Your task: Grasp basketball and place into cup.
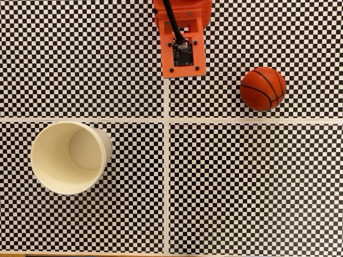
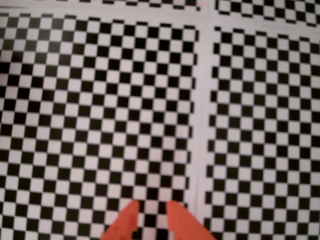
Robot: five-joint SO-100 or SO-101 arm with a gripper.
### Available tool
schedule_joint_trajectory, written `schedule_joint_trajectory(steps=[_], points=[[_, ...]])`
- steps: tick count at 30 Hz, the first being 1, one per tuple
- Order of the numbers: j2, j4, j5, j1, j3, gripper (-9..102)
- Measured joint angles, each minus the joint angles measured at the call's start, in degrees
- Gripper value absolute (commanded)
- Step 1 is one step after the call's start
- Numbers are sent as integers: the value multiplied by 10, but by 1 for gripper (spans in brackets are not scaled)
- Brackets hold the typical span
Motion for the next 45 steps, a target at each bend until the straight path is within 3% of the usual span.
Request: schedule_joint_trajectory(steps=[22,28,41,45], points=[[0,-9,3,-2,-4,0],[0,-9,47,-21,-26,0],[-10,12,149,-99,-179,0],[-101,25,170,-120,-272,0]])
